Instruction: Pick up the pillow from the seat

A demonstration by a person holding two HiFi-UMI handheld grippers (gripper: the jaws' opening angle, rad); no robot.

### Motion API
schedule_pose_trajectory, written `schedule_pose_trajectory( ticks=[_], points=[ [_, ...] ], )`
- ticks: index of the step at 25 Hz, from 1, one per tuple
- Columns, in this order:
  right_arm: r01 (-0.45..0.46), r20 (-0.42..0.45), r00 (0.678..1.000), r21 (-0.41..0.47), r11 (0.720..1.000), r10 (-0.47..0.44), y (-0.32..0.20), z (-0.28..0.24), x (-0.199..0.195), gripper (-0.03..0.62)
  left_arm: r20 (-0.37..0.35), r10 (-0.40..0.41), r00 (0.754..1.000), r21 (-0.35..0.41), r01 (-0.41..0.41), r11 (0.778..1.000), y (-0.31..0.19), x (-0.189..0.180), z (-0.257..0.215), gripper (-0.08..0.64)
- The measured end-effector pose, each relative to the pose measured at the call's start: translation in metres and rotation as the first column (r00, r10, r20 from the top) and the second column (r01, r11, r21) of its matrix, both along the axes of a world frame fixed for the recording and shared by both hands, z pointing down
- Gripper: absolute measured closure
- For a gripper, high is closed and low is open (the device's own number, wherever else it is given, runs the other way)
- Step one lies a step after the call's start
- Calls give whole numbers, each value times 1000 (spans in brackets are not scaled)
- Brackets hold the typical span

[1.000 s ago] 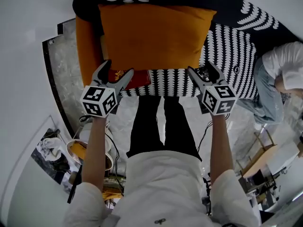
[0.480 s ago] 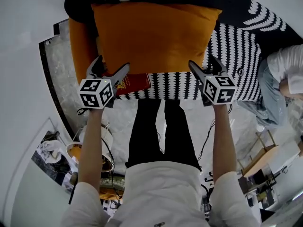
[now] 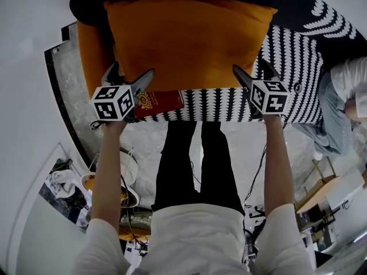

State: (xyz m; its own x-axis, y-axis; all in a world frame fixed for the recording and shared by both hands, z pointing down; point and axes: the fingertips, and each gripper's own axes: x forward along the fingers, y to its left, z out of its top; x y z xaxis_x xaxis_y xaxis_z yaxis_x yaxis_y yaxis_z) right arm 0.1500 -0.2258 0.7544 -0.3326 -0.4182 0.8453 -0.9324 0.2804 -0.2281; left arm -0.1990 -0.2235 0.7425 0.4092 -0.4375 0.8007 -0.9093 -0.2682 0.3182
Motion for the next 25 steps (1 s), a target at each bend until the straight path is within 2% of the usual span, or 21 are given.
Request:
schedule_pose_trajectory(
  ticks=[6, 15, 25],
  points=[
    [-15, -1, 1000, -20, 1000, 15, -15, 34, 5, 173, 2, -49, 999, -19, 49, 999, -15, -16, 26, -30],
    [-9, -58, 998, -27, 1000, 8, -30, 63, 5, 149, 13, -15, 1000, -75, 16, 997, -22, -12, 63, -31],
    [6, -61, 998, -63, 998, -10, -37, 80, 0, 150, 28, -2, 1000, -85, 4, 996, -29, -12, 76, -28]
  ],
)
